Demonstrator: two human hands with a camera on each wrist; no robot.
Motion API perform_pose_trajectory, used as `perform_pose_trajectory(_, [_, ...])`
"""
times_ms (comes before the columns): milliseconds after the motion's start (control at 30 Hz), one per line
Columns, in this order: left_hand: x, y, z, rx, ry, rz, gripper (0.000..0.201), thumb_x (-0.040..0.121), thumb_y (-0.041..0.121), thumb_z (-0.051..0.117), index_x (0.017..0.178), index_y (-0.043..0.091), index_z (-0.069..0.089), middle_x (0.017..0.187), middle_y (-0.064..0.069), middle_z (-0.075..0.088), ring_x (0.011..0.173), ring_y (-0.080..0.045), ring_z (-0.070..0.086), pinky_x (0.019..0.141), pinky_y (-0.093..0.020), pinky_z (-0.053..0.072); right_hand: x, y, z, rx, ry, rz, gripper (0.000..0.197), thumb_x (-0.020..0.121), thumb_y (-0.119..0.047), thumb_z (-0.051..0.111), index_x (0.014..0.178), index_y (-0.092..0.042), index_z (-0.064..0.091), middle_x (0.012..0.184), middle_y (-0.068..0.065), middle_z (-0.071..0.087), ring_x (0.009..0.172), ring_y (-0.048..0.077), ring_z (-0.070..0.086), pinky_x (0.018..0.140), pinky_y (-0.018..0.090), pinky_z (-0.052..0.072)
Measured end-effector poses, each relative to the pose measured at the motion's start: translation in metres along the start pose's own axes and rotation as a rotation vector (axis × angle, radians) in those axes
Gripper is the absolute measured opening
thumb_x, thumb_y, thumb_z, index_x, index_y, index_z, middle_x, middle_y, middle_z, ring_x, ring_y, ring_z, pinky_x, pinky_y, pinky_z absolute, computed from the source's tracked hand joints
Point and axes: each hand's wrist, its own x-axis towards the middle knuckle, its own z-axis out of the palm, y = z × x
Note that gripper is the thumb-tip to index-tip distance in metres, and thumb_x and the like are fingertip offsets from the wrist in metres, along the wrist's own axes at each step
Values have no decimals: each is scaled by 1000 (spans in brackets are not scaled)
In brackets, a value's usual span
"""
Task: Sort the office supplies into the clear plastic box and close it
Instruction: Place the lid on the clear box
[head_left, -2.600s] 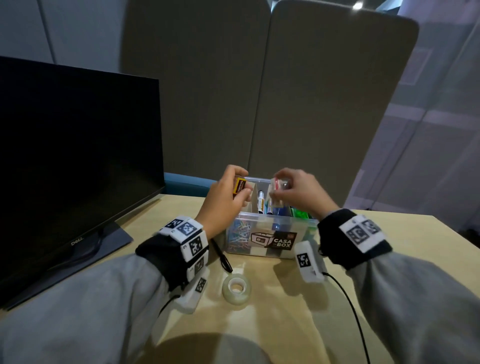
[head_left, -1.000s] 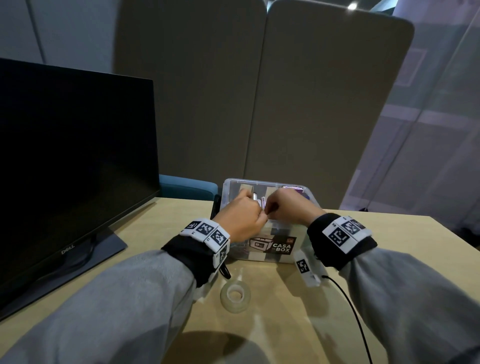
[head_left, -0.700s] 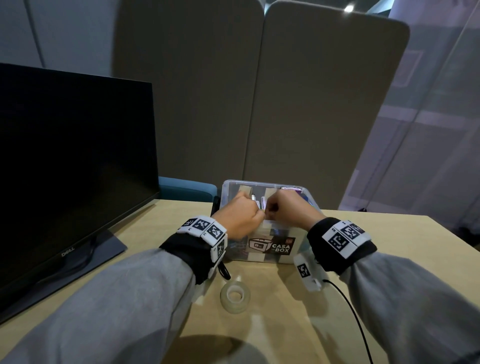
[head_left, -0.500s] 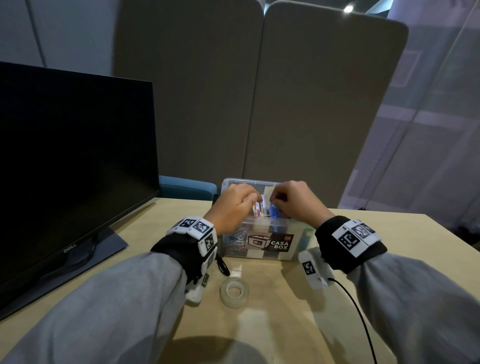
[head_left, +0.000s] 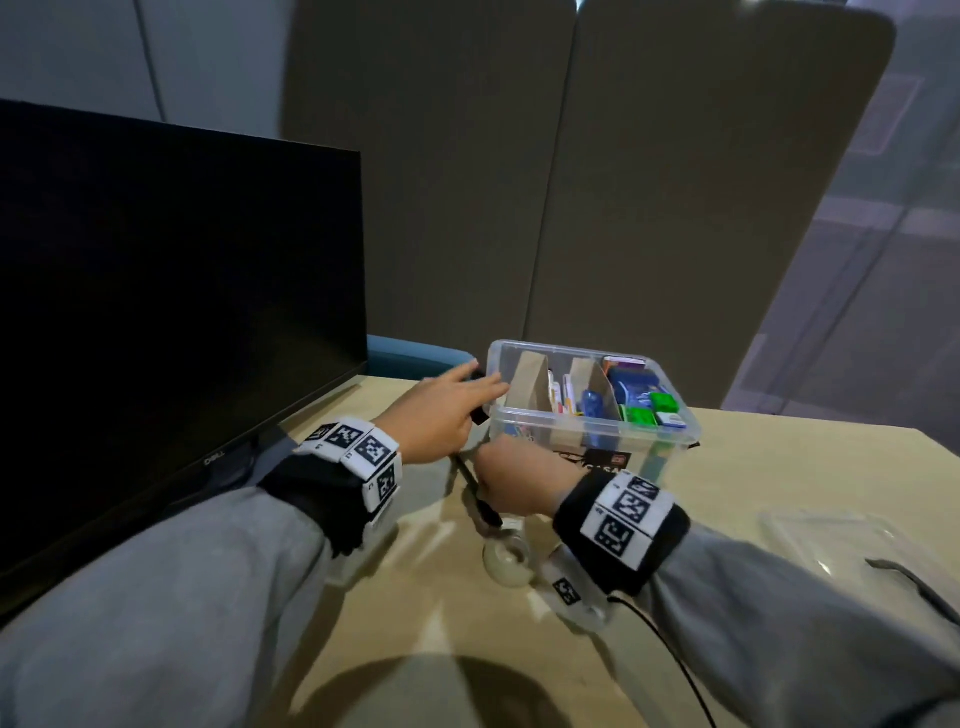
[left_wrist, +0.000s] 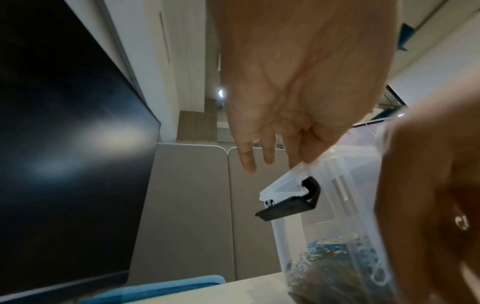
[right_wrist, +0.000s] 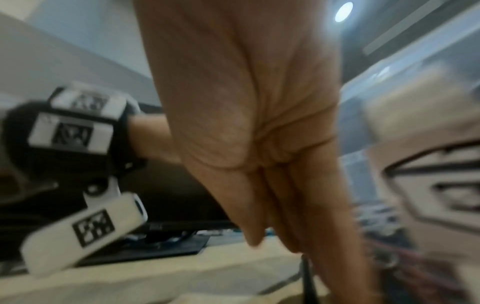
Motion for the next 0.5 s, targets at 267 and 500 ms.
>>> perform_pose_trajectory(267, [0,10,-6,36,-84,-46,74,94,2,46,154,34,17,162,13,12,150,-14,6,119,-42,26,30,-30,24,-168,-148,125,41,101,-13,44,138,4,42,137,22,49,123,35,52,100,40,42])
perform_pose_trajectory(500, [1,6,-14,-35,-146,-41,76,92,-5,39,153,36,21,162,14,13,150,-16,13,119,-38,23,3,-29,-11,-89,-252,87,35,85,-16,67,115,0,60,105,14,64,96,30,64,80,34,53])
